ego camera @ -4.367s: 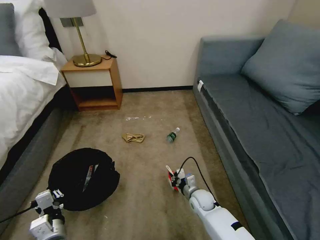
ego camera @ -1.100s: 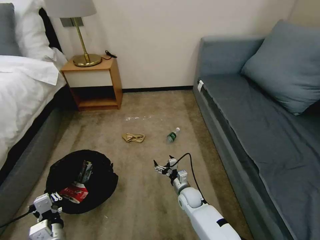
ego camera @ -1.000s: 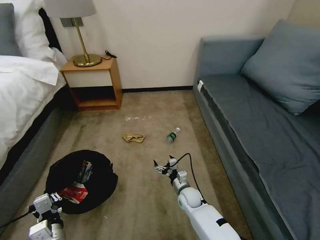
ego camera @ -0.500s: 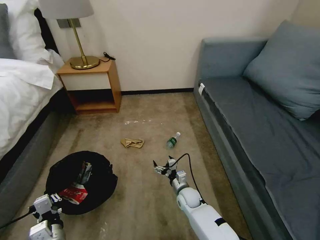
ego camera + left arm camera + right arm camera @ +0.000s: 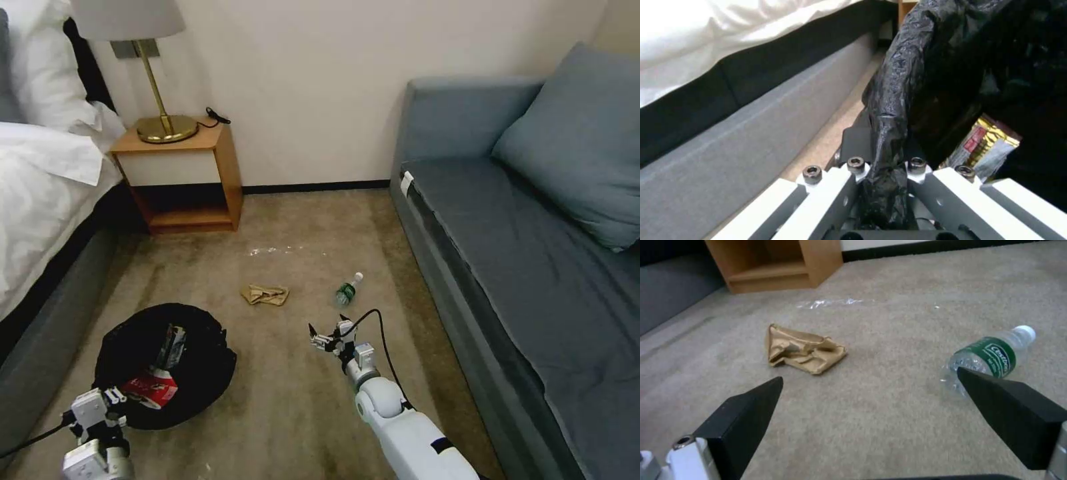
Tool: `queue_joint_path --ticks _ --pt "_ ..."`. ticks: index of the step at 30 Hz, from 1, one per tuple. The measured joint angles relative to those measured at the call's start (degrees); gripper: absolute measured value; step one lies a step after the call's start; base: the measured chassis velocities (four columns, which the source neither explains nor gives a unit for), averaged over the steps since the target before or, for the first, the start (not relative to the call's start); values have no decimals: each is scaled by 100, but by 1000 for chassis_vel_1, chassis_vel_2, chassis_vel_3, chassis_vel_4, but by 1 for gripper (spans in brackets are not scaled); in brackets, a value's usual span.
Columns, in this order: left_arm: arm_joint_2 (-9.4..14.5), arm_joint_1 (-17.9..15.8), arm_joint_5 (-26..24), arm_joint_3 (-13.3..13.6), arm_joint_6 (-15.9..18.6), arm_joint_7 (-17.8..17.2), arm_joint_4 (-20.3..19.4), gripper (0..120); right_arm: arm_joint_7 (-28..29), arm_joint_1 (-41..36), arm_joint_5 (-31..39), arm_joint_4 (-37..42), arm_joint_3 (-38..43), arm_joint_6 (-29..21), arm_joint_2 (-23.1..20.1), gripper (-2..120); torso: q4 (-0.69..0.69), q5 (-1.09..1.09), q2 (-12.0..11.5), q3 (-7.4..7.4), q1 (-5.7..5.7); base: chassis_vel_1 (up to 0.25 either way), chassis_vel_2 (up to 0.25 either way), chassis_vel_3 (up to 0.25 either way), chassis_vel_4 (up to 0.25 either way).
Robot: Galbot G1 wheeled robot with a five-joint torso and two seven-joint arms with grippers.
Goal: Pick up the trash bin, then pick up the garbage on the floor and place it into the trash bin.
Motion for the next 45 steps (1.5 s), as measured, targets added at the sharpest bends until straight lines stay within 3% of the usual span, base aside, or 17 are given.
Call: queue_joint_path --ticks 45 --pt "8 46 5 15 -101 28 19 3 -91 -162 -213 -121 162 176 41 100 0 0 0 0 0 -72 77 71 -77"
